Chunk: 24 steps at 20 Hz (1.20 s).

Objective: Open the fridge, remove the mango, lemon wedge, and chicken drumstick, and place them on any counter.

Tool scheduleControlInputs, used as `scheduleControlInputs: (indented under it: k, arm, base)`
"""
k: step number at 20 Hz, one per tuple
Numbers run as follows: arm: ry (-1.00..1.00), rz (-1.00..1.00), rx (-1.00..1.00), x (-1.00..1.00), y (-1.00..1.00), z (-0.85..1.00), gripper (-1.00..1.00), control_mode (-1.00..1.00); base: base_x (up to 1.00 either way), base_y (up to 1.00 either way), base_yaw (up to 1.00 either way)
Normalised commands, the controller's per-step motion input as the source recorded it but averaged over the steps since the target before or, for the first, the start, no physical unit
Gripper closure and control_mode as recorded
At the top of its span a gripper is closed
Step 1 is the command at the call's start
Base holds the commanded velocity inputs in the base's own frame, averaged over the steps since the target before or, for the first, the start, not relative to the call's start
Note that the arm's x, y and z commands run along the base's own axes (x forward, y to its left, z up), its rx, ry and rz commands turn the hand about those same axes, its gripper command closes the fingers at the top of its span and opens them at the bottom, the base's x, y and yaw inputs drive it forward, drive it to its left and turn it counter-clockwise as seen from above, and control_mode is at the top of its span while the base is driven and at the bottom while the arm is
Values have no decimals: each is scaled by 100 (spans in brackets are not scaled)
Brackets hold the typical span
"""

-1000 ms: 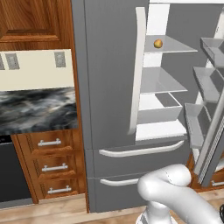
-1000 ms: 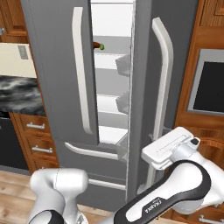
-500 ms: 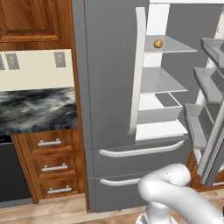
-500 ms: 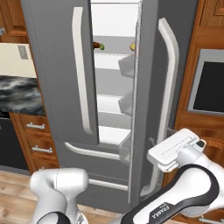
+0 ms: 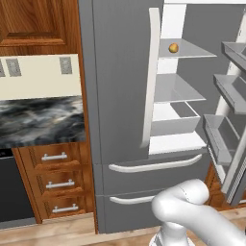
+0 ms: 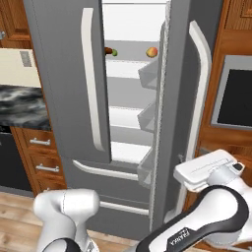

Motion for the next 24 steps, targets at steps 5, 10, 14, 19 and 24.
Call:
scheduleControlInputs:
  k: [5,10,14,19,24]
  arm:
    - [10,-32,4,1,-31,-5,-100,-100]
    - [-3,-26,0,-59,-18,0,-100,-100]
    - [-7,-17,0,-91,24,5,-100,-100]
    - [1,-21,-4,-45,90,12,-100,-100]
    - [5,-26,-10,4,100,15,-100,-100]
  base:
    - [0,0,0]
    - [0,0,0]
    - [0,0,0]
    - [0,0,0]
    - [0,0,0]
